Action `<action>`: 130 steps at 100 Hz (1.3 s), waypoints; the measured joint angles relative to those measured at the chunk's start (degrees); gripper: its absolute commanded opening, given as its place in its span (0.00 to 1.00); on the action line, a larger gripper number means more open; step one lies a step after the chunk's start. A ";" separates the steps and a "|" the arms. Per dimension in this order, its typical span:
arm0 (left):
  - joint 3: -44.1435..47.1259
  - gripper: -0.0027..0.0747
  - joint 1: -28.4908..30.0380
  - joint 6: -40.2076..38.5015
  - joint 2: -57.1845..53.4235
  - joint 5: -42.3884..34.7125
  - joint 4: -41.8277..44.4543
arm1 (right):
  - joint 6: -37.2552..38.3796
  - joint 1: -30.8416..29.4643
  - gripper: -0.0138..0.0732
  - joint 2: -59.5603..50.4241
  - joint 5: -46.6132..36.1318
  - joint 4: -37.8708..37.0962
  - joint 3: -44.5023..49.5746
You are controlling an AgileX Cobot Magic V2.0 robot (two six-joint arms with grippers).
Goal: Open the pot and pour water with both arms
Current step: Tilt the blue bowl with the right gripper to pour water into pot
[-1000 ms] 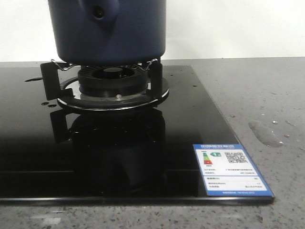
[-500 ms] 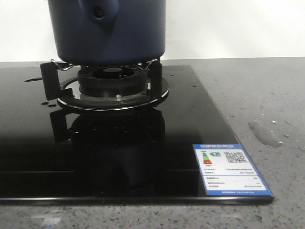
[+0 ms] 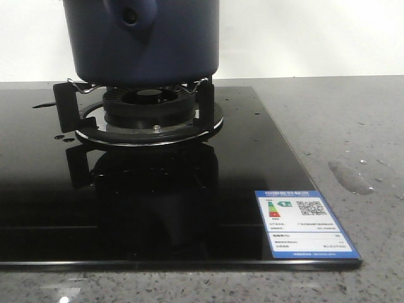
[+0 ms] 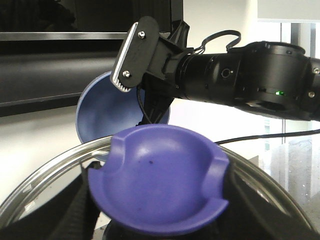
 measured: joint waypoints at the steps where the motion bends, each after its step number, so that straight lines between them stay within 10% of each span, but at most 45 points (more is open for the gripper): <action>1: 0.00 0.35 0.00 0.00 0.00 0.00 0.00 | 0.00 0.00 0.11 0.00 0.14 0.00 0.00; 74: 0.00 0.35 -1.10 0.00 0.00 -0.87 0.00 | 13.07 2.83 0.11 -0.58 15.05 2.82 9.58; 130: 0.00 0.35 -4.72 0.00 1.65 -1.46 0.00 | 11.44 -22.92 0.11 -13.92 28.52 61.44 -1.78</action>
